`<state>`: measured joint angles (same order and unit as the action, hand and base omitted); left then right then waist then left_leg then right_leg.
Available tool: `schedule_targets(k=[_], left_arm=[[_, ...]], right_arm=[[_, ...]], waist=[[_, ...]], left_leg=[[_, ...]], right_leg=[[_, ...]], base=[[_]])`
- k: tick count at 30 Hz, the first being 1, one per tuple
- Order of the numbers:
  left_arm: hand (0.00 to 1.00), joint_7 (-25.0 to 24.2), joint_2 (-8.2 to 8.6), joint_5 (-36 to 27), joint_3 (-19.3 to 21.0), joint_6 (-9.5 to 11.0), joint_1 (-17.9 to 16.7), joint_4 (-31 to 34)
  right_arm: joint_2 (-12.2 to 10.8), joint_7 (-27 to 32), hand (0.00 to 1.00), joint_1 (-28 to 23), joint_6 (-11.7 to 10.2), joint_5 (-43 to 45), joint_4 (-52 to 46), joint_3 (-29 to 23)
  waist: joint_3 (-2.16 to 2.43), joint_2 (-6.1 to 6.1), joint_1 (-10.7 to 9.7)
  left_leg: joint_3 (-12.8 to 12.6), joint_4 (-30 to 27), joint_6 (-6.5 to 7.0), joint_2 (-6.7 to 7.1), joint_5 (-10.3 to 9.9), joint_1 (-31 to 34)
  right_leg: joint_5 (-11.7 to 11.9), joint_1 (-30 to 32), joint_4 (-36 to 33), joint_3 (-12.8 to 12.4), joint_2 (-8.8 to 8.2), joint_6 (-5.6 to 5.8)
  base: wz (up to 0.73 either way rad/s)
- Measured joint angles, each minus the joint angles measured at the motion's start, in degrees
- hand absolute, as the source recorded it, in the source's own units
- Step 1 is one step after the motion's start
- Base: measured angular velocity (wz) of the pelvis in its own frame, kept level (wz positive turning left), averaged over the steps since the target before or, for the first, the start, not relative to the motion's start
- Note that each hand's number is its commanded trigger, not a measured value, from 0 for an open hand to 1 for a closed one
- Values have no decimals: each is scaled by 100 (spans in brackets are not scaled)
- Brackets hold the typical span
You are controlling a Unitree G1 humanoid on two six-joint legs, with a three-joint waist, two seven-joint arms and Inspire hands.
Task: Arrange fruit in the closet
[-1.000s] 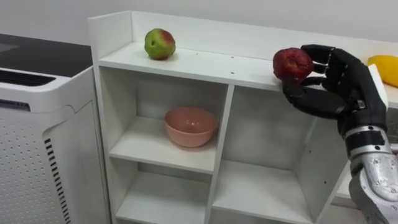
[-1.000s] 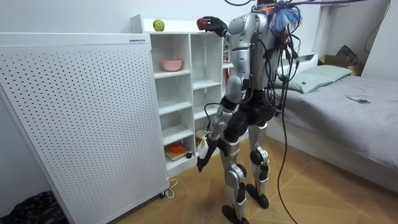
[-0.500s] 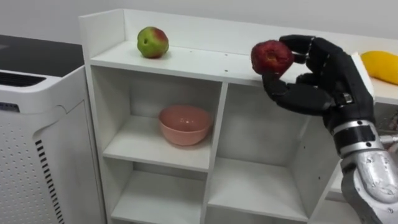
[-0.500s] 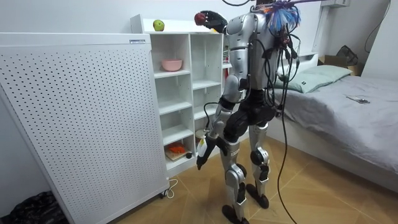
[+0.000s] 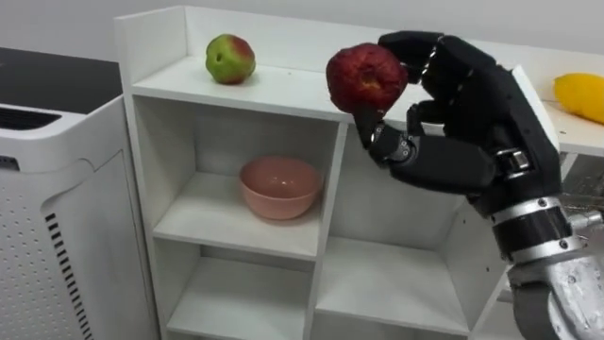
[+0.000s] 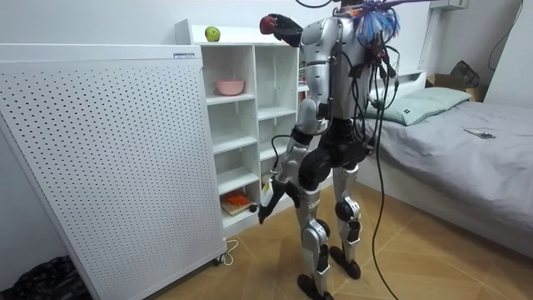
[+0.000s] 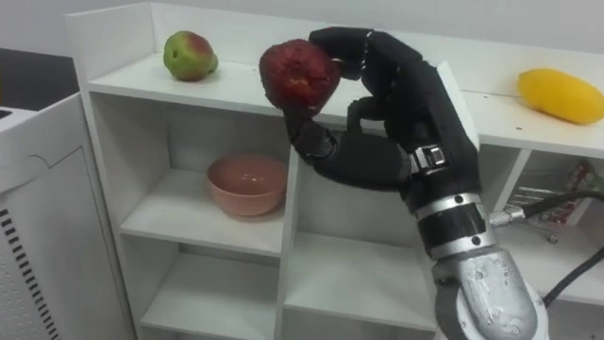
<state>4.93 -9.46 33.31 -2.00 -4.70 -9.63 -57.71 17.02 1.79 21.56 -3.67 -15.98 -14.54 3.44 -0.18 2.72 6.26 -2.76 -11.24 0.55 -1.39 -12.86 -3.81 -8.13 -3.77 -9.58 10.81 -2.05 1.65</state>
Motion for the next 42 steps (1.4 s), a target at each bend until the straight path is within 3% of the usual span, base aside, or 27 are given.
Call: schedule_targets(k=[4, 12, 20, 23, 26, 28, 31, 35, 37, 42], left_arm=[[0, 149, 54, -9, 3, 0, -3, -42], [0, 363, 153, -42, -163, -10, 23, -303], [0, 418, 206, -406, -410, -5, 233, -661], [0, 466, 199, -652, -522, -5, 404, -846], [0, 535, 205, -921, -615, -40, 578, -1013], [0, 583, 250, -1177, -618, -20, 728, -1082], [0, 640, 257, -1530, -620, 0, 747, -1082], [0, 696, 237, -1749, -756, -11, 732, -1053], [0, 696, 239, -1815, -987, -26, 722, -1040], [0, 698, 311, -1876, -1243, -40, 728, -1038]], right_arm=[[-153, 1, 100, -441, -20, -124, 157, 1], [-415, -87, 100, -1116, 110, -1011, 1290, 216], [-824, -85, 100, -1160, 105, -1547, 3054, 321], [-901, -32, 100, -1158, 108, -1576, 3603, 338], [-1005, 82, 100, -1070, 75, -2150, 4314, 428], [-1014, 144, 100, -904, 78, -2557, 4705, 428], [-1012, 184, 100, -635, 63, -2995, 5382, 421], [-1025, 178, 100, -522, 73, -4042, 5978, 413], [-1016, 174, 100, -371, 77, -5075, 6252, 342], [-1010, 112, 100, 141, 57, -5992, 6663, 12]], waist=[[12, -123, 1], [14, -141, -87], [7, -238, -157], [-28, -286, -160], [-65, -334, -120], [-128, -396, -105], [-175, -437, -99], [-209, -460, -62], [-214, -469, 22], [-224, -494, 113]], left_leg=[[-19, -12, -1, -4, 1, -12], [-37, -59, -3, -7, 2, 223], [-15, -320, 6, 2, 8, 740], [-1, -454, 36, 20, 30, 1076], [-11, -608, 49, 28, 45, 1346], [-15, -833, 76, 36, 60, 1757], [-31, -975, 112, 120, 82, 2097], [-20, -1152, 112, 126, 77, 2480], [-37, -1309, 105, 135, 92, 2775], [-52, -1511, 99, 181, 117, 3177]], right_leg=[[0, -13, 1, -22, 3, 0], [25, 195, -16, -40, 2, -39], [35, 676, -177, -19, -32, -54], [34, 1020, -352, 9, -84, -53], [33, 1362, -589, 22, -130, -53], [0, 1800, -878, 11, -203, -69], [-67, 2189, -1177, 7, -299, -102], [-110, 2591, -1411, 35, -359, -135], [-134, 2910, -1569, 20, -390, -171], [-200, 3387, -1937, -73, -426, -207]], base=[[0], [-1], [1], [4], [0], [0], [0], [5], [0], [1]])
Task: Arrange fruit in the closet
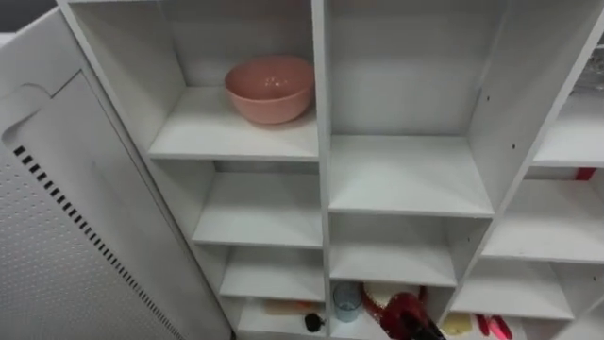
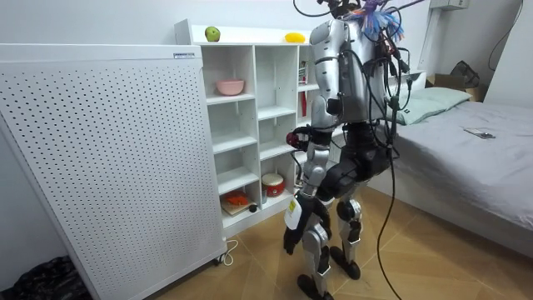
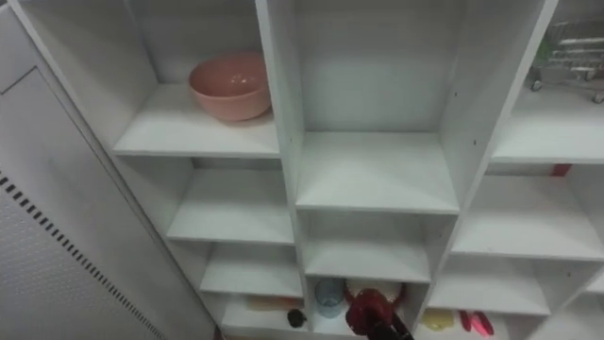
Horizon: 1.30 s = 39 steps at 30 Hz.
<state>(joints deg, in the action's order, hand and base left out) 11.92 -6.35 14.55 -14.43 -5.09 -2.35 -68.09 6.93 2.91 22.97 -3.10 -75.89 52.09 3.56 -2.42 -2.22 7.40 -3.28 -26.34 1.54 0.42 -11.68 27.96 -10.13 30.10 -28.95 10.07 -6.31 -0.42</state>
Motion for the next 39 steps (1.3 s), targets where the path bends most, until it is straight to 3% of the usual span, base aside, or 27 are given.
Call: schedule_targets(k=[6, 8, 12, 15, 21, 29, 30, 31, 39], left_arm=[[0, -5, 81, -185, -172, -120, 209, 40], [0, -8, 82, -391, -215, -111, 225, 188], [0, -11, 77, -399, -231, -110, 245, 226], [0, -17, 87, -401, -258, -130, 246, 281], [0, 17, 67, -539, -272, -174, 269, 452], [0, 135, 35, -886, -525, -193, 283, 457], [0, 136, 34, -904, -555, -197, 282, 457], [0, 140, 26, -939, -600, -197, 283, 461], [0, 156, -18, -941, -609, -197, 277, 537]], right_arm=[[70, -28, 100, 875, 4, -867, 441, -325], [220, -27, 100, 1075, 14, -985, 444, -339], [487, -26, 100, 1307, 70, -1061, 489, -557], [691, -26, 100, 1429, 72, -1209, 556, -746], [925, 172, 100, 1853, 64, -1566, 554, -943], [937, 670, 100, 2456, 69, -1604, 524, -1001], [926, 756, 67, 2506, 68, -1599, 521, -1000], [913, 842, 0, 2561, 69, -1592, 514, -996], [915, 1331, 0, 2564, -30, -1417, 251, -995]], waist=[[-5, 0, 171], [-6, 1, 276], [-13, 8, 295], [-59, 82, 343], [-56, 80, 386], [-56, 82, 393], [-56, 82, 397], [-55, 81, 401], [-46, 70, 454]], left_leg=[[-66, -267, -20, 24, 9, 605], [-69, -381, -35, 25, 6, 824], [-73, -591, -40, 25, -7, 1130], [-130, -637, -37, 30, -8, 1274], [-156, -745, -31, 32, -10, 1669], [-195, -950, -23, 28, -11, 1972], [-199, -964, -12, 30, -11, 1979], [-208, -955, -3, 31, -14, 1991], [-192, -1154, 55, 24, -55, 2069]], right_leg=[[-122, 713, -426, -77, -77, -67], [-139, 946, -578, -82, -102, -96], [-236, 1203, -798, -43, -173, -120], [-254, 1381, -902, -36, -227, -135], [-259, 1799, -1016, -59, -245, -145], [-289, 2049, -1189, 0, -340, -169], [-299, 2049, -1197, 11, -359, -163], [-303, 2049, -1211, 21, -364, -159], [-319, 2046, -1321, 92, -385, -146]], base=[[0], [3], [14], [2], [0], [6], [8], [7], [4]])
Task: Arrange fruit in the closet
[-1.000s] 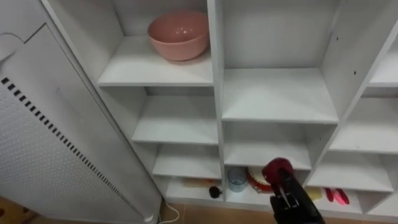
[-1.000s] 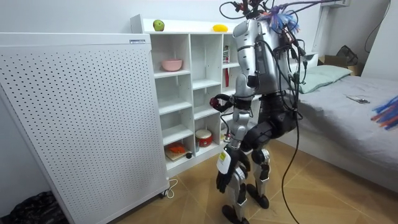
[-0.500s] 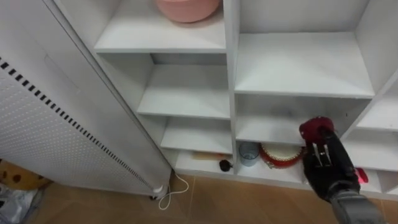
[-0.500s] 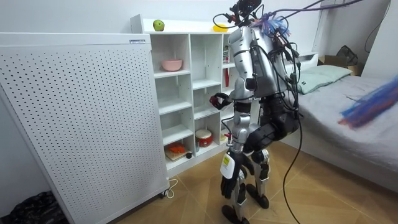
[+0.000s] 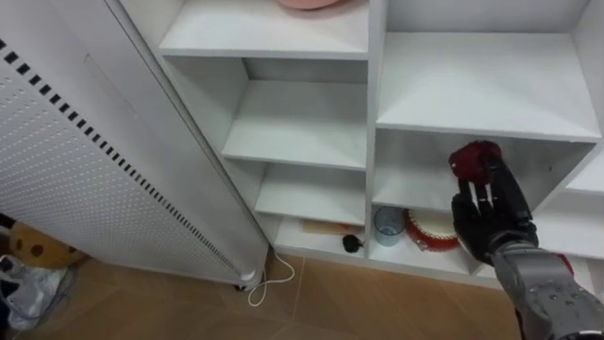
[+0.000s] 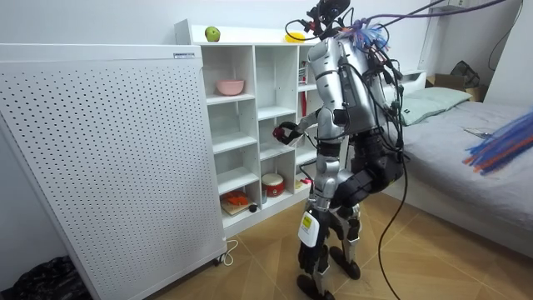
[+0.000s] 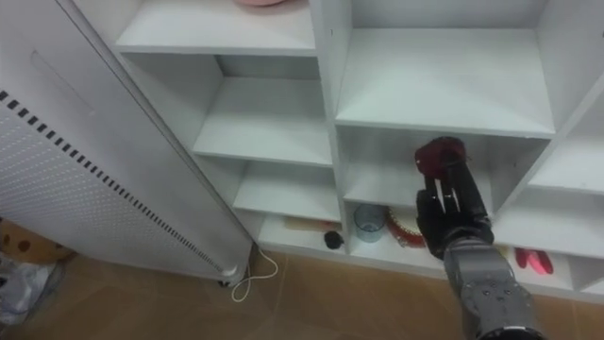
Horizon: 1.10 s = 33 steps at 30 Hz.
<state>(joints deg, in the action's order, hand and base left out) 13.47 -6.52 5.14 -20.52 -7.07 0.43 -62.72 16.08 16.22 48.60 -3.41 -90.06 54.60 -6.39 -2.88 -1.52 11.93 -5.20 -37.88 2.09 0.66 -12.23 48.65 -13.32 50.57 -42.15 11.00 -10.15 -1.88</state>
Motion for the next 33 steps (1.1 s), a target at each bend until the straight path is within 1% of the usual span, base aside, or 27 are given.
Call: schedule_targets(k=[2, 3, 5, 7, 9, 10, 15, 21, 24, 29, 31, 33], left_arm=[[0, -4, -29, -1, 0, 0, -4, 42], [0, -15, -57, -1, -1, 1, -13, 91], [0, -18, -102, -1, 0, 3, -12, 113], [0, -31, -133, -4, -1, 3, -16, 112], [0, -41, -140, -5, -1, 3, -35, 112], [0, -43, -142, -5, -1, 3, -45, 114], [0, -67, -142, 2, -2, -3, -108, 205], [0, -70, -141, 0, 1, -15, -320, 460], [0, -77, -140, -2, 1, -15, -351, 529], [0, -93, -138, 7, -1, -30, -396, 596], [0, -170, -153, 1, -5, -48, -412, 647], [0, -186, -157, 0, -8, -52, -437, 644]], right_arm=[[4, 95, 0, 0, -73, 39, -25, 2], [4, 176, 0, -1, -97, 40, -101, 2], [4, 237, 0, -1, -108, 40, -201, 4], [6, 253, 0, -1, -185, 41, -341, 5], [9, 252, 0, 0, -211, 41, -415, 11], [13, 252, 0, 0, -211, 52, -430, 13], [12, 309, 0, -1, -215, 53, -430, 21], [20, 448, 0, -1, -216, 50, -454, 7], [33, 450, 0, 0, -216, 55, -503, 1], [46, 419, 0, -4, -136, 46, -374, 4], [121, 341, 0, -7, -68, -33, -99, -2], [150, 267, 0, -50, -53, -119, 14, 10]], waist=[[2, -3, 19], [12, -19, 35], [21, -30, 53], [39, -58, 62], [61, -82, 86], [65, -87, 94], [67, -85, 129], [77, -72, 92], [78, -72, 76], [78, -72, 72], [76, -69, 75], [73, -66, 92]], left_leg=[[-6, -37, 9, 2, -9, 1], [-7, -69, 14, 4, -17, 14], [-13, -89, 16, 6, -18, 13], [-15, -132, 25, 8, -22, 7], [-29, -160, 32, 6, -27, 2], [-48, -164, 38, 4, -30, -9], [-100, -169, 41, 3, -33, -43], [-111, -168, 32, 2, -27, -57], [-111, -188, 32, -2, -27, -60], [-123, -169, 37, -3, -30, -229], [-123, -71, 41, -20, -33, -401], [-135, -34, 44, -30, -37, -551]], right_leg=[[-14, 8, -55, 2, -34, -1], [-17, 17, -75, 4, -39, 0], [-14, 19, -96, 12, -47, -1], [-20, 23, -163, 7, -77, 2], [-19, 21, -184, -1, -81, 1], [-19, 21, -199, -14, -86, 1], [-20, 37, -250, -116, -61, 3], [-17, 37, -259, -137, -38, -3], [-3, 27, -258, -119, -44, -18], [-5, -157, -218, -88, -52, -9], [1, -322, -138, -82, -50, 2], [-9, -462, -116, -81, -52, 21]], base=[[0], [0], [0], [0], [0], [0], [-2], [-1], [0], [0], [2], [-2]])
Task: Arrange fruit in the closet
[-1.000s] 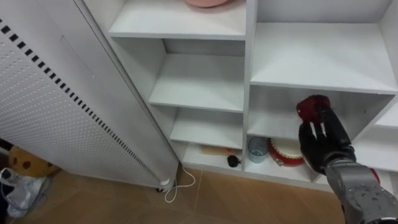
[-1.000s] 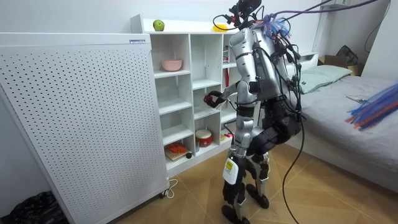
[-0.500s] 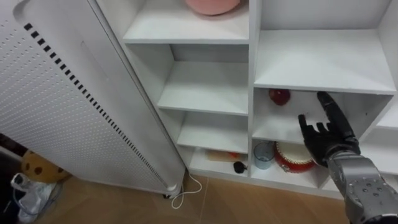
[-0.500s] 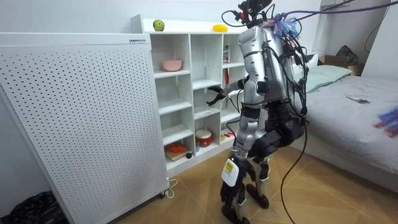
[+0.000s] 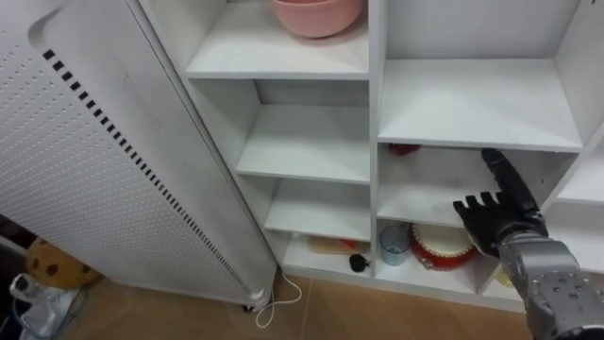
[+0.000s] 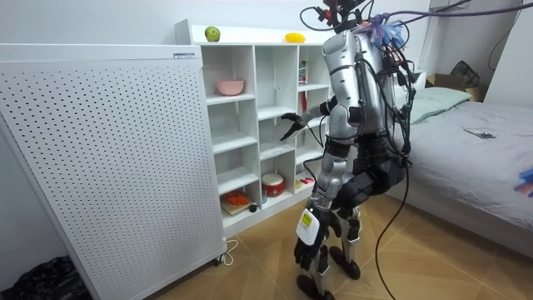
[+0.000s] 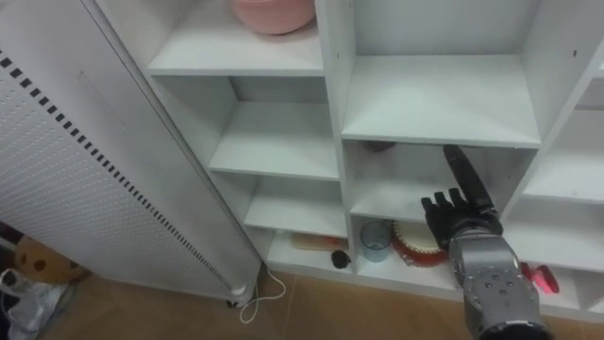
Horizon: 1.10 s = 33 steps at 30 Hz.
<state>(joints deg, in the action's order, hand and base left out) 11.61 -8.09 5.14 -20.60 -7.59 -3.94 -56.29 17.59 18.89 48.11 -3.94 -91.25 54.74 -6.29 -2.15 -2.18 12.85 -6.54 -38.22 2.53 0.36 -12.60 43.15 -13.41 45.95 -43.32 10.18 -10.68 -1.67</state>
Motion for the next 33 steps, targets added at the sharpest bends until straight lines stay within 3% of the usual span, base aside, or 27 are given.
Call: schedule_targets(k=[5, 12, 20, 23, 25, 28, 33], left_arm=[[0, -45, -30, 0, 64, -74, 30, 8], [0, -242, -48, 25, 172, -87, 191, -488], [0, -485, -60, 153, 748, -26, 234, -603], [0, -430, -78, 176, 1151, 53, 202, -590], [0, -345, -77, 179, 1284, 117, 189, -590], [0, -298, -72, 185, 1625, 281, 113, -544], [0, -192, -116, 221, 1819, 359, -69, -399]], right_arm=[[51, -459, 0, -113, 93, -59, 469, -4], [92, -1180, 0, -935, 258, 48, 1382, -8], [24, -1830, 0, -1876, 423, 1148, 2149, 9], [-142, -1912, 0, -2364, 476, 1813, 2147, 96], [-236, -1977, 0, -2778, 537, 2440, 2301, 313], [-281, -2047, 0, -3223, 673, 3529, 2409, 279], [-327, -2146, 0, -3885, 655, 5326, 2360, 671]], waist=[[-21, 27, 7], [-69, 77, -29], [-67, 91, -401], [-14, 170, -542], [57, 260, -688], [121, 359, -855], [197, 520, -1053]], left_leg=[[8, 184, -13, -67, -5, -389], [118, 678, -67, -92, 15, -1192], [275, 1594, -71, -66, 163, -2210], [260, 1927, -80, -54, 196, -2586], [272, 2168, -82, -41, 237, -2940], [267, 2444, -83, -27, 237, -3359], [120, 2690, -98, -47, 228, -3957]], right_leg=[[29, -439, 277, 30, 97, 6], [118, -1362, 941, 262, 223, 38], [336, -2535, 2038, 409, 398, 198], [447, -2948, 2450, 434, 482, 234], [491, -3327, 2768, 485, 517, 270], [493, -3692, 2933, 505, 539, 295], [495, -4282, 3209, 570, 589, 327]], base=[[-5], [1], [8], [-4], [2], [0], [-13]])
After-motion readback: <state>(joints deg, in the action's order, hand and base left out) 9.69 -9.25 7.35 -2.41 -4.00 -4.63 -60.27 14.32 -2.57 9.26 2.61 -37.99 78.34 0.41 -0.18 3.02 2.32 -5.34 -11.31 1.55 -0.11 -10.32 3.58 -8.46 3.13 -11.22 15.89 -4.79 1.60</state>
